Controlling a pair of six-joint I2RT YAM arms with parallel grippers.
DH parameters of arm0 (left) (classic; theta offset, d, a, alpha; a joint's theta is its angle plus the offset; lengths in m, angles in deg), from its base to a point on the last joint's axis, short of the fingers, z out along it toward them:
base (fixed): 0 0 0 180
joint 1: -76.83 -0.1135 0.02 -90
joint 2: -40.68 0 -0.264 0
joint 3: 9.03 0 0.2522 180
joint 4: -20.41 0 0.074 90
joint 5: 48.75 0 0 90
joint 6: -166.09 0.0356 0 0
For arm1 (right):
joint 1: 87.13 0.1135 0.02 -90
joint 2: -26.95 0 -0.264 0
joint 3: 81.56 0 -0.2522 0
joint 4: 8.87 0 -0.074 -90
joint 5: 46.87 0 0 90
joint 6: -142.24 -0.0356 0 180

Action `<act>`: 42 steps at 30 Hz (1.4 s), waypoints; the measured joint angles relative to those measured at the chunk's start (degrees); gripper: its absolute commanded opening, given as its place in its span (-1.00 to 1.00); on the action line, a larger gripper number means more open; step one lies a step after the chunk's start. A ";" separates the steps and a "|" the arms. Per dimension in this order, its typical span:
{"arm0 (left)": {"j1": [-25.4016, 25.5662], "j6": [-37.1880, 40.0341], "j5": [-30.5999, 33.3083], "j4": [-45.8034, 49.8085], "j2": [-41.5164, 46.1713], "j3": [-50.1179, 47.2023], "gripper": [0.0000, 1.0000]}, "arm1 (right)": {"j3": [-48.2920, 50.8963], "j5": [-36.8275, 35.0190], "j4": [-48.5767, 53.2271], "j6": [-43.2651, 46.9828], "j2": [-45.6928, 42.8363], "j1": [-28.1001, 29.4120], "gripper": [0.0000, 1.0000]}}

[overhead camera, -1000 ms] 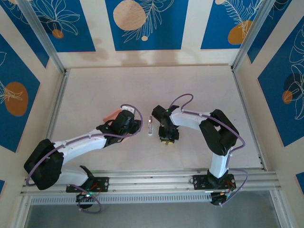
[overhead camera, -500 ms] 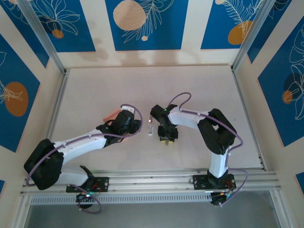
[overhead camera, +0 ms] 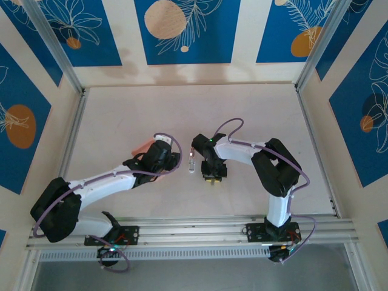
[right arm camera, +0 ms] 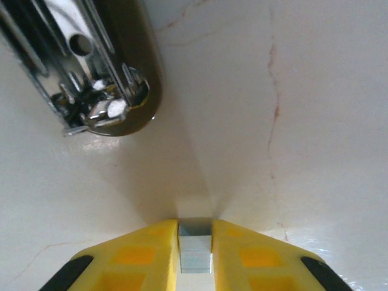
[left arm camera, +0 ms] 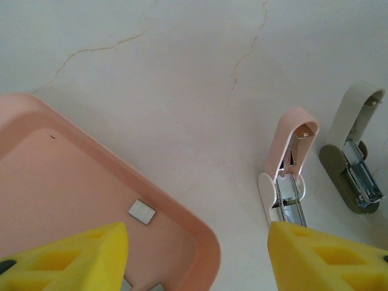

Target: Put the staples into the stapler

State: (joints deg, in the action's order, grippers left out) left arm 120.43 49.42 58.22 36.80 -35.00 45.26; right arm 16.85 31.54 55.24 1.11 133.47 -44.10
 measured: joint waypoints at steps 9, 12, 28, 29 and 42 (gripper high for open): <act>0.00 0.00 0.00 -0.15 0.00 0.00 0.24 | -0.04 0.09 -0.04 0.98 0.28 -0.33 -0.63; -0.04 0.00 0.00 -0.15 0.00 0.00 0.24 | -0.04 0.17 -0.04 1.11 0.28 -0.44 -0.65; -2.40 -1.33 -0.48 -3.28 1.86 -2.54 0.26 | 3.80 -8.31 -7.23 2.34 -9.29 0.00 -0.66; -2.62 -1.51 -0.66 -3.78 1.99 -2.80 0.26 | 3.98 -9.07 -8.04 2.67 -10.12 0.09 -0.66; -5.11 -4.00 -3.72 -12.83 2.16 -8.37 0.26 | 8.44 -15.02 -21.09 10.27 -14.38 0.13 -0.66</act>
State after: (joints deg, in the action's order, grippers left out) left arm 115.31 45.42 54.51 23.97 -32.84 36.89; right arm 25.29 16.52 34.15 11.38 119.09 -43.97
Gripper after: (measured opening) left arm 0.629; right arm 0.171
